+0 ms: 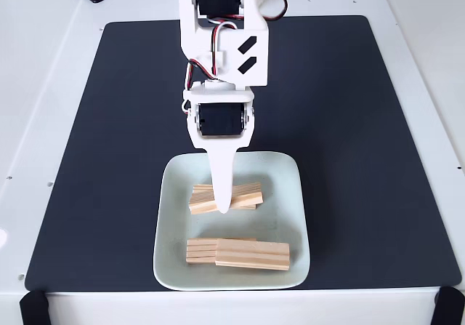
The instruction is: Pick up the wooden block and place them on the plate.
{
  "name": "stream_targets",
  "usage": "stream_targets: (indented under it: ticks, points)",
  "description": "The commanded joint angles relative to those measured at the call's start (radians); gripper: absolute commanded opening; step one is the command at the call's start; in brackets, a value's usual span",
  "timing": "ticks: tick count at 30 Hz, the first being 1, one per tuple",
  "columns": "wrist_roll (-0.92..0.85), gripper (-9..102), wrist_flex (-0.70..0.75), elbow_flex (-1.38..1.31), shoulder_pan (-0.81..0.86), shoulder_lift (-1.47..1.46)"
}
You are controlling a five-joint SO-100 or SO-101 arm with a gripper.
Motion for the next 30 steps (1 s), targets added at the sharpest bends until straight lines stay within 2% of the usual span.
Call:
stream_targets:
  ticks: [1, 6, 8, 11, 14, 28, 30]
  points:
    - [0.014, 0, -0.017, -0.038, 0.005, 0.011]
    - [0.014, 1, -0.017, -0.037, 0.005, 0.011]
    - [0.014, 7, -0.017, -0.037, 0.005, 0.011]
    - [0.014, 22, -0.017, -0.037, 0.005, 0.011]
    - [0.008, 30, -0.017, -0.037, 0.005, 0.011]
    - [0.0, 30, -0.017, -0.014, 0.005, 0.018]
    - [-0.002, 27, -0.017, -0.003, 0.005, 0.031]
